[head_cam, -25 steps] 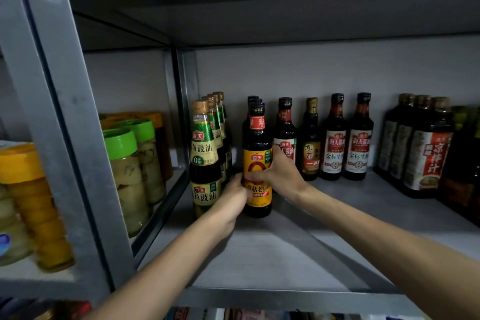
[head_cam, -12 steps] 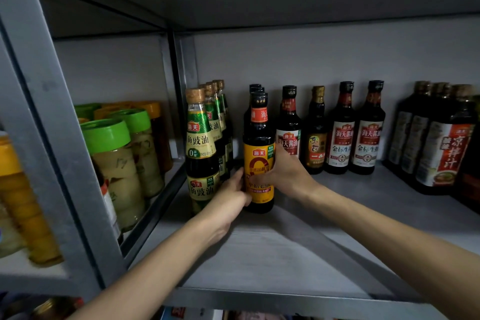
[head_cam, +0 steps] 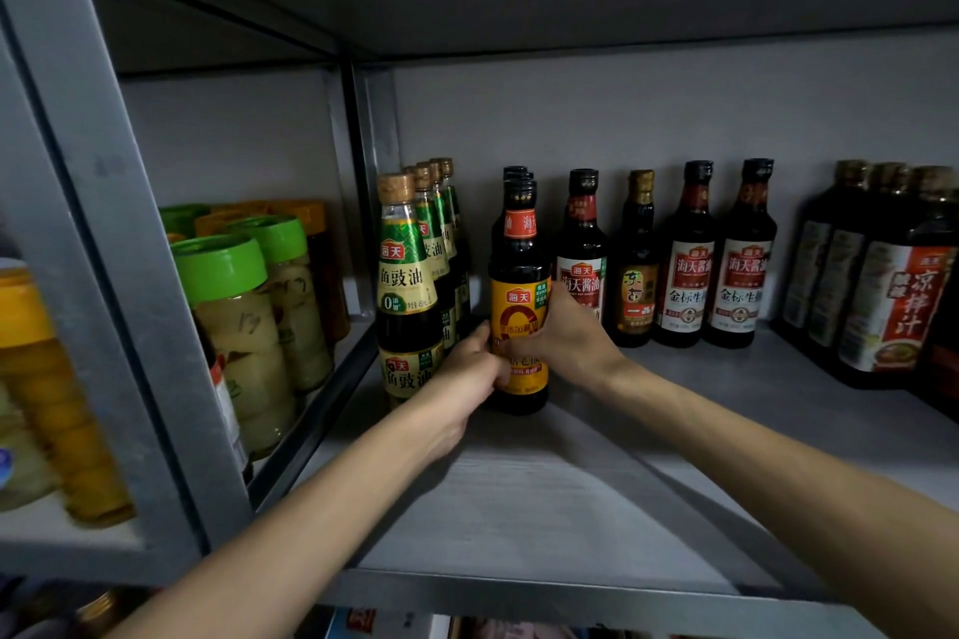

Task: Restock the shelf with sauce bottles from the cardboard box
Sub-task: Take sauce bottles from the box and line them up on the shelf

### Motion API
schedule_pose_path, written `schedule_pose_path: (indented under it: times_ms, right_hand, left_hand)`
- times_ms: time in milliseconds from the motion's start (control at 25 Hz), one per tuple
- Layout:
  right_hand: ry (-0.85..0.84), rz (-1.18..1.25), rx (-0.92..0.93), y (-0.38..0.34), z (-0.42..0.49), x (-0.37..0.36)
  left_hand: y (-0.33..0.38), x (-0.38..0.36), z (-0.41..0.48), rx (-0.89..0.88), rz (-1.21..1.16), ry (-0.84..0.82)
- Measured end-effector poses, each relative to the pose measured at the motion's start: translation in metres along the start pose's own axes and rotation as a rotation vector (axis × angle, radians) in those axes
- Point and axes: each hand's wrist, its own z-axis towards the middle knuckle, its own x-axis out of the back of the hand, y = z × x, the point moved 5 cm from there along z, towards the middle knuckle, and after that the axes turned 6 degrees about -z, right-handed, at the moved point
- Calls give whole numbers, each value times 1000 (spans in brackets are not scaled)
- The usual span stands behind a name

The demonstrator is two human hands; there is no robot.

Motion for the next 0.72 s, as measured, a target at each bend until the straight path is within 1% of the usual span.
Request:
schedule_pose_path:
  times_ms: [520, 720]
  right_hand:
    - [-47, 29, -29, 0, 6, -1]
    - [-67, 33, -13, 2, 8, -2]
  left_hand:
    - [8, -3, 7, 21, 50, 17]
    - [9, -4, 8, 26, 71, 11]
